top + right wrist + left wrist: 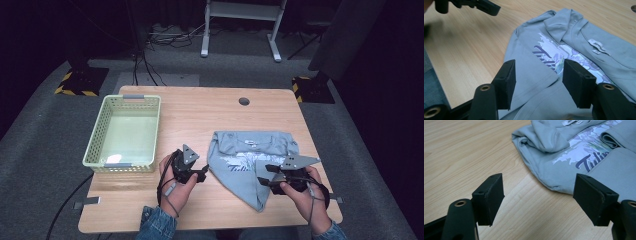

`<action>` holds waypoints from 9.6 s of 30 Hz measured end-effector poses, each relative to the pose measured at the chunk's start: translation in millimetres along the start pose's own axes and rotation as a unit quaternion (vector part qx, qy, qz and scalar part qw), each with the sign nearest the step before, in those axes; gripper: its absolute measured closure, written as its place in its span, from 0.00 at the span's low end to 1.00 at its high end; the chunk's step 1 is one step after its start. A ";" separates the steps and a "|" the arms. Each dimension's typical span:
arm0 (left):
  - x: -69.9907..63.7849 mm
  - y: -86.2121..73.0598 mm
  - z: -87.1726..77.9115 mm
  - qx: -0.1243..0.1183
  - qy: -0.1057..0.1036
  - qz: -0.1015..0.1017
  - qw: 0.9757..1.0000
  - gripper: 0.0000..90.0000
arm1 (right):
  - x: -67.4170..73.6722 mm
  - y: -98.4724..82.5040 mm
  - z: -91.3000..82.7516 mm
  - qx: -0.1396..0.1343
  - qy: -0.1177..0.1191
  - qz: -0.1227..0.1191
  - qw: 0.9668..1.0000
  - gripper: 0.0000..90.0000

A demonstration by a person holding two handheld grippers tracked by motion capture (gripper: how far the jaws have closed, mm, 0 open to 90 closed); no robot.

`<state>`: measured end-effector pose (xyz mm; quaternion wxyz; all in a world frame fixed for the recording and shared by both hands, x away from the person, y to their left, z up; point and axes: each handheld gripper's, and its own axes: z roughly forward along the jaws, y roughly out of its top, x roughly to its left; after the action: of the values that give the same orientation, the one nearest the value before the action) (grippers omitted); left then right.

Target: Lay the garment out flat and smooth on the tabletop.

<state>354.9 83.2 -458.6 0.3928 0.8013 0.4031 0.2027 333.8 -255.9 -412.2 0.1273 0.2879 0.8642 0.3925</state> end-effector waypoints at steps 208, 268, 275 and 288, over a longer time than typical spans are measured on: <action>-8.4 0.3 -0.3 0.005 -0.011 0.009 1.000 0.27 | -44.9 -6.8 5.8 0.084 0.005 -0.063 0.994 0.97; -28.8 17.1 24.3 0.011 -0.047 0.037 0.998 0.27 | -6.5 -93.2 -23.5 0.127 0.003 -0.010 0.992 0.96; -35.4 26.9 33.5 0.008 -0.061 0.048 0.997 0.27 | -6.5 -102.9 -62.5 0.110 -0.041 0.018 0.993 0.97; -40.8 33.8 41.2 0.011 -0.066 0.054 0.996 0.26 | -17.2 -124.2 -101.6 0.099 -0.129 0.090 0.983 0.54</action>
<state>373.6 18.8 -457.2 0.3988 0.8376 0.3347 0.1656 252.9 -393.0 -438.7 0.1731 0.4238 0.8456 0.2746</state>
